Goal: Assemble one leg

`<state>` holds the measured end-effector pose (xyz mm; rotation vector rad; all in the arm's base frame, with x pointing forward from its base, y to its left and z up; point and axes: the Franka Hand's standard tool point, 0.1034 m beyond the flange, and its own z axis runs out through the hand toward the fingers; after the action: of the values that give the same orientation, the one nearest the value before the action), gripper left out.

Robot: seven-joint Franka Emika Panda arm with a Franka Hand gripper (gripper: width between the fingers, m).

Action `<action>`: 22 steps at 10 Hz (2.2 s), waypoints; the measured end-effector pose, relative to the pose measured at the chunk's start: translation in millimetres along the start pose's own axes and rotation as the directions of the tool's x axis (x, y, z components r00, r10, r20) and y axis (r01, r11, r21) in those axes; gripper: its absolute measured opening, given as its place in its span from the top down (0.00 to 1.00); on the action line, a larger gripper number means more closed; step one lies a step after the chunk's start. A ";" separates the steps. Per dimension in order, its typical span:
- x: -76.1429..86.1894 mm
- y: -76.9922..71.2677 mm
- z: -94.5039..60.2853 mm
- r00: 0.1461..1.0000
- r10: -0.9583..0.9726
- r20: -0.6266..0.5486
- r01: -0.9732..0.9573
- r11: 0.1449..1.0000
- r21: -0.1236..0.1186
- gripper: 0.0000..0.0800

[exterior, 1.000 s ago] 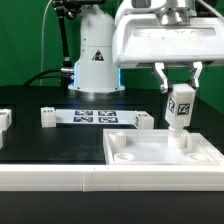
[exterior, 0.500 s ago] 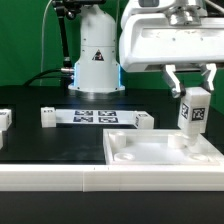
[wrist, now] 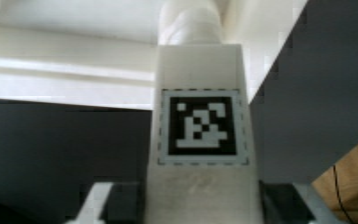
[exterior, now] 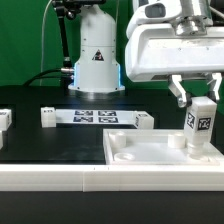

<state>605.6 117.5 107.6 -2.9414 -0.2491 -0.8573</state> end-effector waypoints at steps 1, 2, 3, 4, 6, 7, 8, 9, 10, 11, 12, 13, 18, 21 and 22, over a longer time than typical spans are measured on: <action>0.9 -0.8 1.2 1.000 -0.002 -0.016 0.002 1.000 -0.002 0.63; 2.9 -1.6 2.4 0.999 -0.005 -0.041 0.005 1.000 -0.007 0.63; 3.5 -0.8 3.3 0.998 -0.005 -0.056 0.005 1.000 -0.010 0.63; 2.1 1.4 6.2 0.998 -0.008 -0.059 0.007 1.000 -0.014 0.63; -6.1 1.9 12.1 0.999 -0.007 -0.043 0.007 1.000 -0.014 0.63; -7.4 2.0 12.9 0.999 -0.007 -0.044 0.007 1.000 -0.015 0.63; -7.5 2.0 13.0 0.999 -0.008 -0.046 0.007 1.000 -0.015 0.63; -8.1 1.6 13.0 0.999 -0.009 -0.051 0.008 1.000 -0.016 0.63; -7.9 0.5 13.0 0.998 -0.011 -0.059 0.010 1.000 -0.016 0.63; -7.1 0.8 13.5 0.999 -0.009 -0.045 0.008 1.000 -0.013 0.63; -6.9 0.7 13.6 0.999 -0.008 -0.043 0.008 1.000 -0.013 0.63; -8.8 0.4 14.6 0.999 -0.008 -0.035 0.008 1.000 -0.012 0.63; -9.7 0.5 15.1 0.999 -0.008 -0.034 0.008 1.000 -0.011 0.19; -7.6 1.4 10.6 1.000 -0.008 -0.023 0.008 1.000 -0.010 0.19; -0.4 2.0 2.6 1.000 -0.008 -0.024 0.008 1.000 -0.009 0.19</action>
Offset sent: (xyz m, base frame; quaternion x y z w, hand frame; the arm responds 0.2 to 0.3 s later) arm 0.0052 -0.0005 -0.0171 -0.0005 0.0124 -0.0167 0.9998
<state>607.0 115.7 105.1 -2.9380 -0.2564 -0.8966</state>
